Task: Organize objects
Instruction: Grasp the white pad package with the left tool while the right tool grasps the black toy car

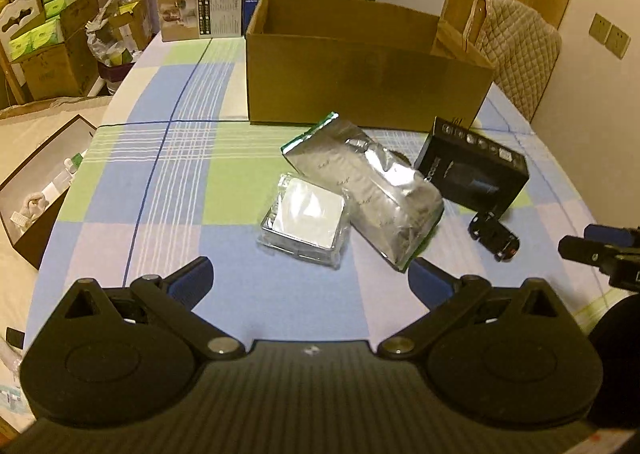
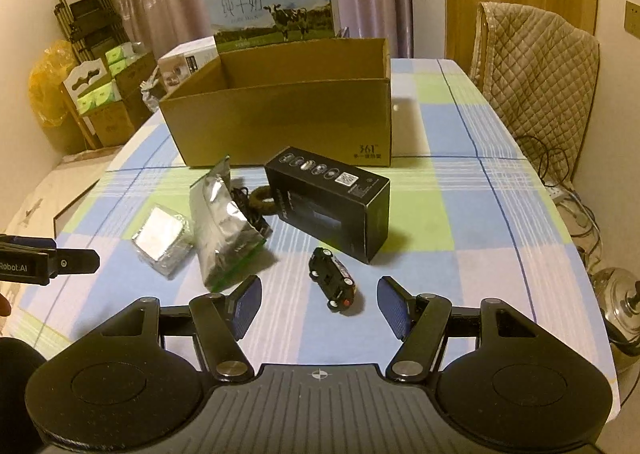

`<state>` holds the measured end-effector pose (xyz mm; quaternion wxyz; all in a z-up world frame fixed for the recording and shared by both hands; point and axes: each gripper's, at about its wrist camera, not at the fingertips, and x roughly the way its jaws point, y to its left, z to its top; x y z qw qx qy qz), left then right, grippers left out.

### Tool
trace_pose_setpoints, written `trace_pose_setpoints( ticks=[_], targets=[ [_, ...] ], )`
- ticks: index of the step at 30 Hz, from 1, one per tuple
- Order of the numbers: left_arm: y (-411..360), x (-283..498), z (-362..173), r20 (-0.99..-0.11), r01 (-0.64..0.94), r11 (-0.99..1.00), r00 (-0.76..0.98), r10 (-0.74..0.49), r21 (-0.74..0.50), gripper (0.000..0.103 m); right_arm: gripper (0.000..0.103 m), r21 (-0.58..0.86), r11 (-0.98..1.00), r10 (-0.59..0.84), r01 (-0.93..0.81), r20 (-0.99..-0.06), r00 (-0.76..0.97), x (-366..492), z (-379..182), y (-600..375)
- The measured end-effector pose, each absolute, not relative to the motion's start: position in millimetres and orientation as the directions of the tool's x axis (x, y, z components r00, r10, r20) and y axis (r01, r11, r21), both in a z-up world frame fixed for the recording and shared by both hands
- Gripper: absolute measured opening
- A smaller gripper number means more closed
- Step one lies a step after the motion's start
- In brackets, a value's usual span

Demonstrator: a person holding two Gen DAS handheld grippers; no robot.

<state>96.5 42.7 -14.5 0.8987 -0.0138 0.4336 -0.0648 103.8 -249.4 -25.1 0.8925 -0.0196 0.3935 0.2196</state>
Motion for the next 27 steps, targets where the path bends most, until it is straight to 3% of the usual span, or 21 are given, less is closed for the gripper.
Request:
trace_pose_setpoints(
  ticks=[20,27],
  targets=[
    [39,147,-61,-0.821,0.182,0.983,0.558,-0.12,-0.02,0.102,0.061,0.041,0.879,0.325,-0.475,-0.781,0.534,150,-80,-225],
    [39,165,-75,-0.839,0.201,0.979,0.53,-0.122,-0.015,0.098,0.052,0.01,0.859,0.314,-0.512,-0.8,0.511,166,-100,-216]
  ],
)
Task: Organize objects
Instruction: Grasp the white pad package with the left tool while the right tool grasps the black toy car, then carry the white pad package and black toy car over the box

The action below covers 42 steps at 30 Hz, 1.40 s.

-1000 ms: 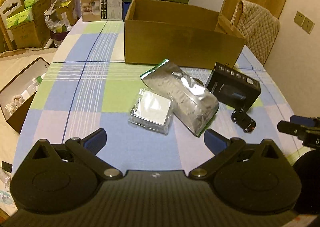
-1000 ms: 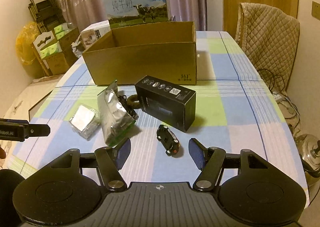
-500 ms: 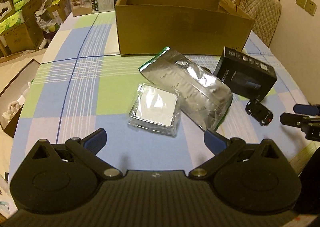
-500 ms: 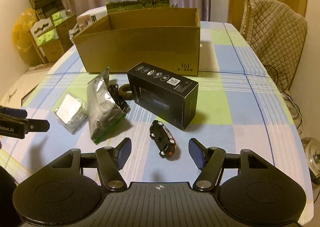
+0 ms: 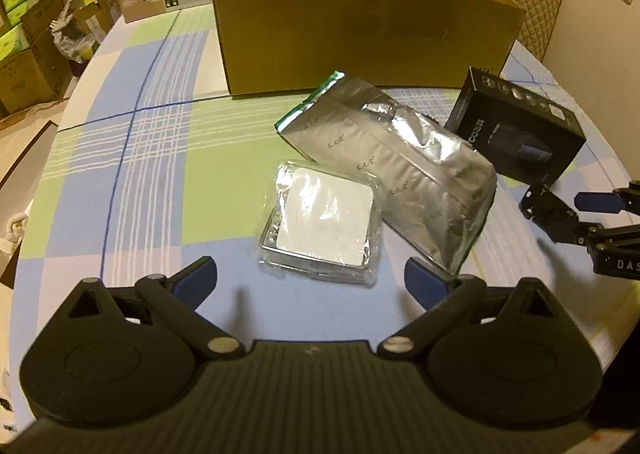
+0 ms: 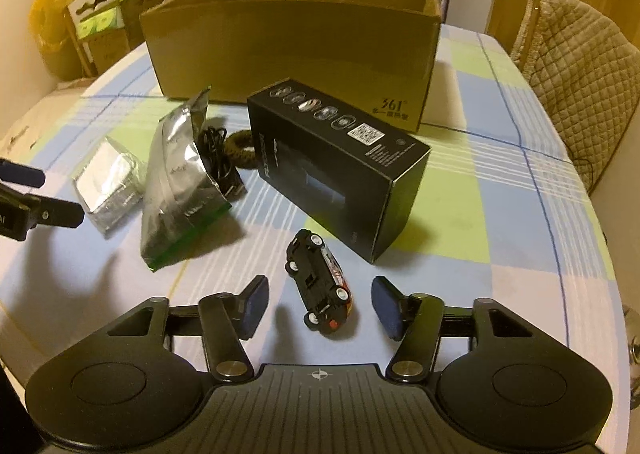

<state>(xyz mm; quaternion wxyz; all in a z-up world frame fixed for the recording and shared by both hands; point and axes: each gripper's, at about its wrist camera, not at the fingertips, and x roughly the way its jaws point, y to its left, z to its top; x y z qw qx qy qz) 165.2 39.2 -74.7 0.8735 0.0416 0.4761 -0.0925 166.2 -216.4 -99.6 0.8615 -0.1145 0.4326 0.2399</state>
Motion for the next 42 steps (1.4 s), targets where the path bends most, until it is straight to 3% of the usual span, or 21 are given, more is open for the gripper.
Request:
trace_pose_setpoints(
  ticks=[11,16,19,33,42],
  targets=[
    [45,183,-91,-0.847,0.237,0.971,0.508,-0.155,-0.036,0.092,0.041,-0.032,0.836,0.298,-0.548,-0.812,0.502,180,-116,-207],
    [43,187,-95,-0.848,0.259,0.965,0.503,-0.169,-0.039,0.089,0.026,-0.027,0.829,0.306,-0.558,-0.814,0.494,180,-115,-201],
    [39,191,-97,-0.845,0.28,0.959,0.503,-0.18,-0.037,0.088,0.025,-0.04,0.827,0.299,-0.56,-0.814,0.499,179,-115,-197],
    [25,201,-100,-0.858,0.346,0.938,0.482,-0.175,0.003,0.065,0.024,-0.024,0.833,0.302,-0.552,-0.817,0.492,173,-113,-196],
    [25,184,-85,-0.861,0.314,0.949,0.484,-0.156,0.005,0.064,0.024,-0.002,0.842,0.317,-0.539,-0.807,0.499,165,-100,-197]
  ],
)
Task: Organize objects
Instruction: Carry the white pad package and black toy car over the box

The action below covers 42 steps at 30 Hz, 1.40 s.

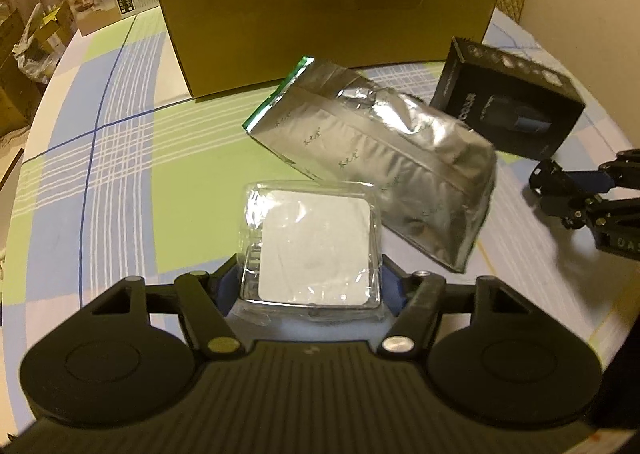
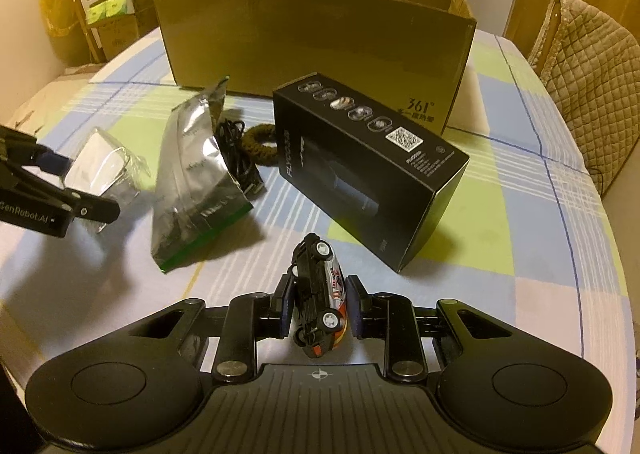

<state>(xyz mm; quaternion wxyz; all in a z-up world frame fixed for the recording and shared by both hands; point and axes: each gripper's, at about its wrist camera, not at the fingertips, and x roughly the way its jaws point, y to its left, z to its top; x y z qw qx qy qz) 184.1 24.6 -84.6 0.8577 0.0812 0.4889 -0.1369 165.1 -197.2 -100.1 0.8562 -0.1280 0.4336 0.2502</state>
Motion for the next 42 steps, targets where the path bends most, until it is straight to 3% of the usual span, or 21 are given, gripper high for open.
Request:
trace_pose_setpoints(
  ticks=[19,32,42],
  targets=[
    [9,186,12,-0.792,0.265,0.963,0.576,-0.203,-0.055,0.064,0.024,0.058,0.846,0.4,-0.53,-0.727,0.558,164,-8,-191],
    [4,274,72,-0.754,0.252,0.966,0.622,-0.21,-0.06,0.065,0.024,0.042,0.831,0.427,-0.555,-0.688,0.587,241,59,-174],
    [0,348,86,-0.748,0.259,0.966,0.636,-0.187,-0.021,0.065,0.024,0.053,0.818,0.443,-0.573,-0.693,0.569,318,62,-146]
  ],
)
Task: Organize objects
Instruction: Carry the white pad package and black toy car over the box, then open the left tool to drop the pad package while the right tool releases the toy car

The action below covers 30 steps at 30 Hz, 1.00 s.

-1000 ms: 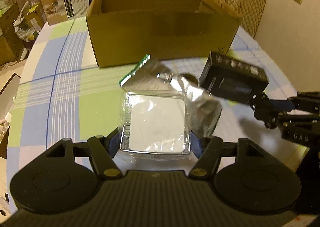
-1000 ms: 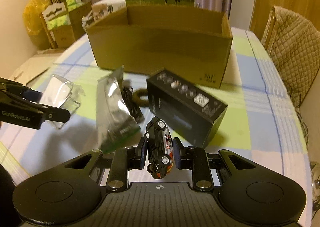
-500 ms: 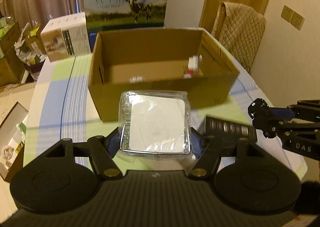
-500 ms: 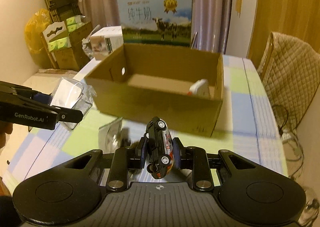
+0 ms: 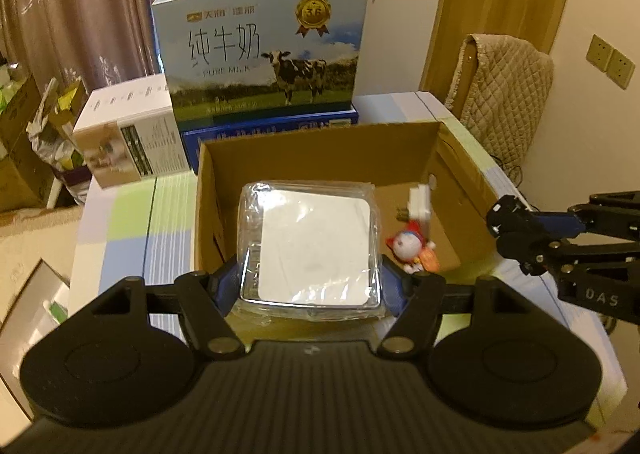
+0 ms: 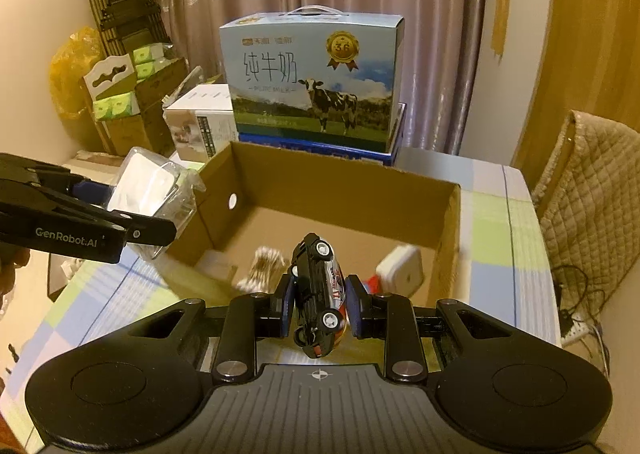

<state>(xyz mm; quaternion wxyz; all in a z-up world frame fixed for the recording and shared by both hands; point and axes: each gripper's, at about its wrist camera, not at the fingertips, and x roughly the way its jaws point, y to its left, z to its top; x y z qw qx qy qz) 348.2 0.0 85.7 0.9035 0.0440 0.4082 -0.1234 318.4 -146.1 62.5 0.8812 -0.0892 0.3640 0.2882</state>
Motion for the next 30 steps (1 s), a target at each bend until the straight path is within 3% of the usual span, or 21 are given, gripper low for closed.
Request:
trace_pose_setpoints(
  ticks=[13,30],
  targets=[
    [-1,417,35,-0.794,0.26,0.966,0.587,-0.162,-0.005,0.065,0.024,0.138,0.836,0.438,-0.531,-0.75,0.496,396,5,-125],
    [2,440,-8,-0.814,0.243,0.97,0.559,-0.158,-0.021,0.067,0.024,0.173,0.849,0.43,-0.499,-0.775,0.463,421,-27,-128]
  ],
)
